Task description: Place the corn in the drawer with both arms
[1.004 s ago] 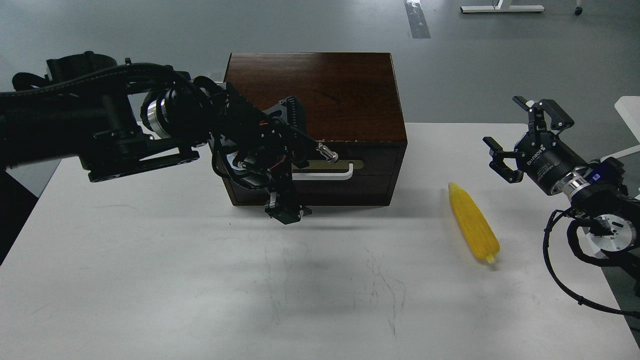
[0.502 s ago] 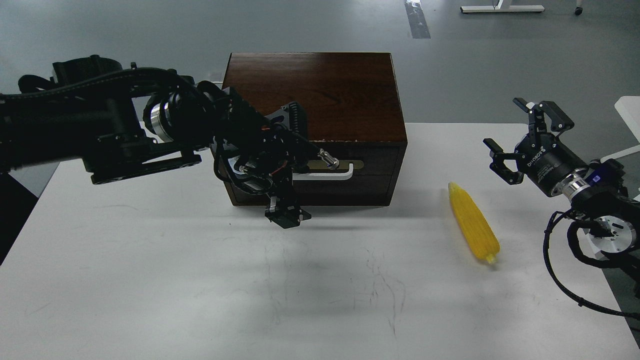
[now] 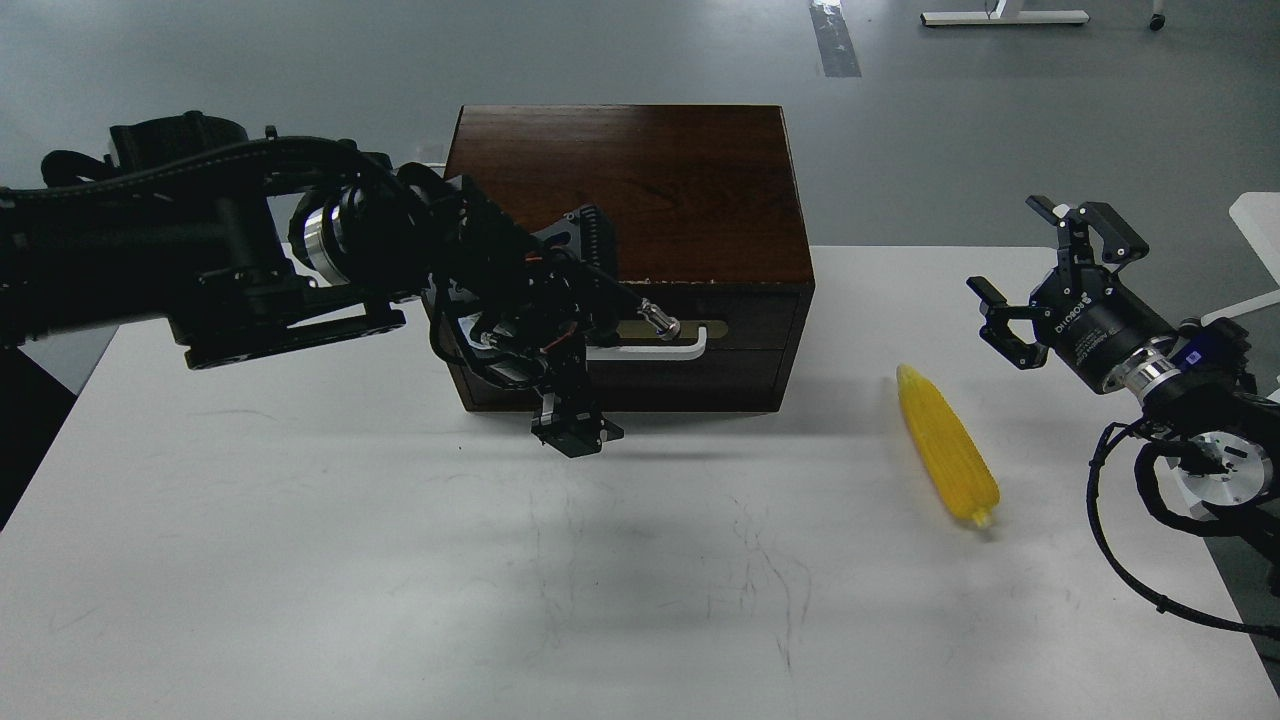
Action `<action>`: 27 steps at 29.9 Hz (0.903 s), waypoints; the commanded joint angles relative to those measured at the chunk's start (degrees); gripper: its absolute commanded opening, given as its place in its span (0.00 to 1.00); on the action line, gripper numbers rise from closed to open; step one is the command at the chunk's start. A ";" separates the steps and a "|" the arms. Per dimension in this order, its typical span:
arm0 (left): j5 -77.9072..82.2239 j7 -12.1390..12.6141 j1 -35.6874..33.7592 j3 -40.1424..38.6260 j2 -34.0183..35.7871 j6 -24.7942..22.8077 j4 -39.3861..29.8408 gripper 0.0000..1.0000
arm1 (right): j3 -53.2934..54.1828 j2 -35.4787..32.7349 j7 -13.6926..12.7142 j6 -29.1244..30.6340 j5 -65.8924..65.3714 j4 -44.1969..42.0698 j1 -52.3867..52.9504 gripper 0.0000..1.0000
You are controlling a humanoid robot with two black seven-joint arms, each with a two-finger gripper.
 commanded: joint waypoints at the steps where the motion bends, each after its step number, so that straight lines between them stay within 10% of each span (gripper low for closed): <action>1: 0.00 0.00 0.14 0.00 -0.19 0.00 0.46 0.98 | 0.08 0.00 0.00 0.00 0.00 0.00 -0.33 1.00; 27: 6.59 0.00 0.41 0.00 -2.04 0.00 0.11 0.98 | 0.16 0.00 0.00 0.00 0.00 0.00 -1.12 1.00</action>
